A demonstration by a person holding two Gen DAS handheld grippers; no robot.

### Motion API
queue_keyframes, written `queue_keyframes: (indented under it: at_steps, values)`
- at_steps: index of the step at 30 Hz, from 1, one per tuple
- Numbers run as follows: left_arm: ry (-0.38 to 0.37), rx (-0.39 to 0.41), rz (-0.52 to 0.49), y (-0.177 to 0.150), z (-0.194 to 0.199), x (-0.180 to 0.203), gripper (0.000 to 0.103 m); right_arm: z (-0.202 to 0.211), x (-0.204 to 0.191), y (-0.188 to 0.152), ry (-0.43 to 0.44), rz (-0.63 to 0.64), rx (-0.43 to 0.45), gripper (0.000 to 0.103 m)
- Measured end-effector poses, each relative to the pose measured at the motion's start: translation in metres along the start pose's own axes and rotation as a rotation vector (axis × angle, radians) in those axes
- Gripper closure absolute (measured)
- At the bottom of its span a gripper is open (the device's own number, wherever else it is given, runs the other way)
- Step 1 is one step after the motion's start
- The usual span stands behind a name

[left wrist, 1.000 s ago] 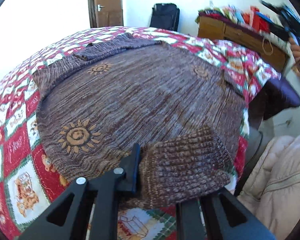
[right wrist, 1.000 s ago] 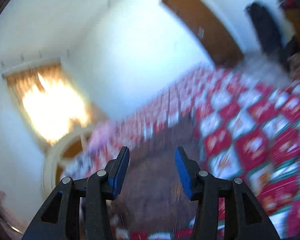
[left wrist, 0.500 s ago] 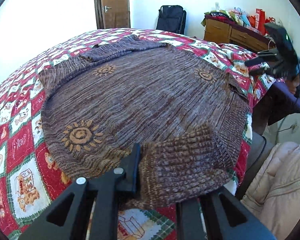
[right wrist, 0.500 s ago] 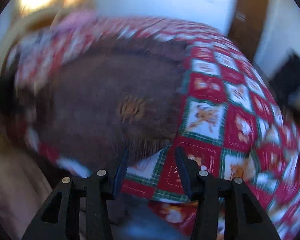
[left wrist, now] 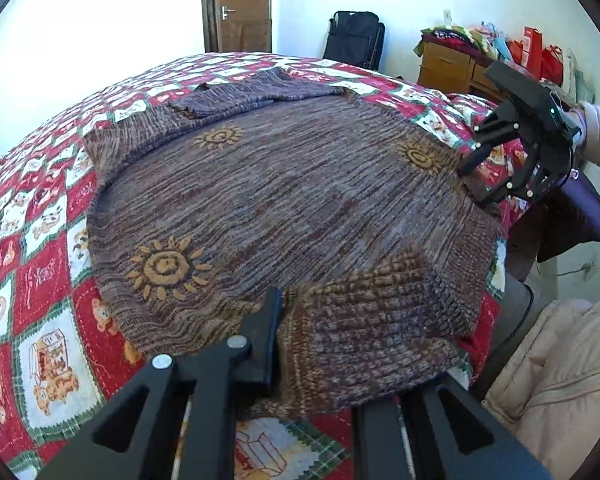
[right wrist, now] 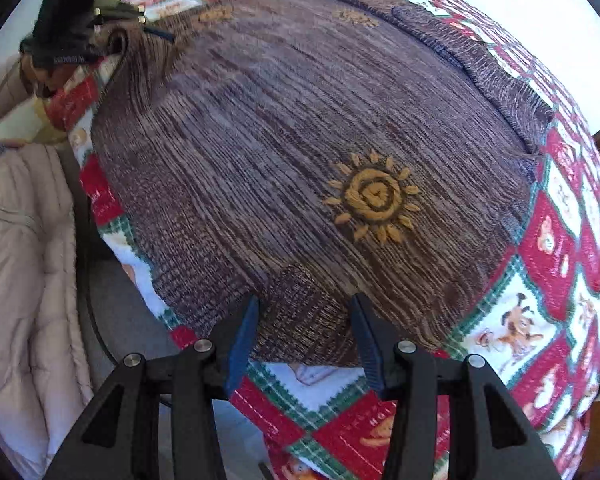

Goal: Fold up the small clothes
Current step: 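Lift the ribbed hem with both grippers and fold it toward the collar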

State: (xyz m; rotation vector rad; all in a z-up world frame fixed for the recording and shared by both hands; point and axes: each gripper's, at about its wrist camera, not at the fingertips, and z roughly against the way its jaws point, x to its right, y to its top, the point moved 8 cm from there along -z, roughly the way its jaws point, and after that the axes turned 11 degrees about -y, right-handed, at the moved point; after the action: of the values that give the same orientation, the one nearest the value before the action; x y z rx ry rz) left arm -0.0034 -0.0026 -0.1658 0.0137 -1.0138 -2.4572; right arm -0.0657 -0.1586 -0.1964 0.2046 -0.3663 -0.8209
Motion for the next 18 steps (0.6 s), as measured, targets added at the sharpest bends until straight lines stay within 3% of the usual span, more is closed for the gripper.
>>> queue_keyframes:
  at_steps: [1, 2, 5, 9, 13, 16, 18]
  values:
    - [-0.001, 0.006, 0.009, -0.001, 0.001, -0.001, 0.089, 0.000, 0.002, -0.002, 0.011, -0.022, -0.013, 0.061]
    - [-0.003, 0.009, 0.016, -0.002, 0.001, -0.001, 0.089, 0.002, 0.002, -0.005, 0.037, -0.053, -0.023, 0.079]
    - [-0.019, 0.032, 0.038, -0.003, 0.005, 0.000, 0.089, 0.011, 0.004, -0.012, 0.021, -0.091, -0.014, 0.093]
    - [-0.051, 0.071, 0.080, 0.004, 0.013, -0.003, 0.089, 0.042, 0.019, -0.014, 0.053, -0.259, 0.087, 0.094]
    - [-0.099, 0.130, 0.158, 0.025, 0.023, -0.014, 0.093, 0.079, 0.073, 0.004, 0.112, -0.544, 0.255, 0.094]
    - [-0.093, 0.193, 0.257, 0.043, 0.028, -0.041, 0.093, 0.073, 0.133, 0.014, 0.176, -0.832, 0.328, 0.094]
    - [-0.077, 0.214, 0.311, 0.047, 0.027, -0.058, 0.093, 0.058, 0.153, 0.017, 0.192, -0.957, 0.344, 0.094]
